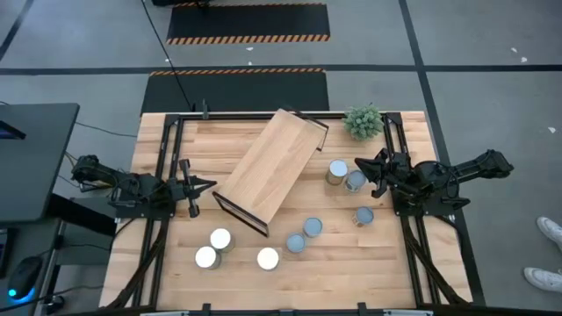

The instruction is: Pick and place cans onto a shelf

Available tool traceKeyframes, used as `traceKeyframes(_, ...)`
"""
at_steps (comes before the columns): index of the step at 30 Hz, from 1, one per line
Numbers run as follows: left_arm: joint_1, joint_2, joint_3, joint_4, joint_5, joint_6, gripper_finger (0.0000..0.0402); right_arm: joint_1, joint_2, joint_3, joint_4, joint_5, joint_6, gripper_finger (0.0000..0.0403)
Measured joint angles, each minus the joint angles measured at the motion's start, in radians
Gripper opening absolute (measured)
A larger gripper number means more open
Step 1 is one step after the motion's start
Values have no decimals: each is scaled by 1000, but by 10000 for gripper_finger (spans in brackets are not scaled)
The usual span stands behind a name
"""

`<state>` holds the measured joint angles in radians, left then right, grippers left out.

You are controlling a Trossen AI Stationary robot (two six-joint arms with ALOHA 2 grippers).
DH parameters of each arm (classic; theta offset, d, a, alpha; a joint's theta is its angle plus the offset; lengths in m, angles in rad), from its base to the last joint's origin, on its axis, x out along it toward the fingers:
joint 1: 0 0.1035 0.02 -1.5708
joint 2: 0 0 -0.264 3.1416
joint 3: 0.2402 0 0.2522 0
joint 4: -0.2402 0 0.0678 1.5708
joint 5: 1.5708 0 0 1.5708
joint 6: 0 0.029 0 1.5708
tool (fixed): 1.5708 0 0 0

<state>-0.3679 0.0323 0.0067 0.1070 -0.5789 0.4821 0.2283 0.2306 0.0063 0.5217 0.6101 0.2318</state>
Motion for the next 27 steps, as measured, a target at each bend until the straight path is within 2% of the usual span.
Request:
traceKeyframes(3,0,0,0,0,0,3,5,-7,0,0,14,73,-21,32)
traceKeyframes(6,0,0,0,0,1,23,5,-11,0,0,97,101,83,32)
traceKeyframes(10,0,0,0,2,2,-75,5,-10,0,0,255,132,236,32)
traceKeyframes(14,0,0,0,91,4,-128,5,-15,0,0,376,134,256,32)
traceKeyframes(17,0,0,0,266,6,-359,5,-22,-1,0,470,143,258,32)
traceKeyframes(22,1,0,0,460,-62,-783,5,-43,-1,0,549,149,156,32)
traceKeyframes(27,0,0,0,533,-58,-990,5,-56,-1,0,565,162,192,32)
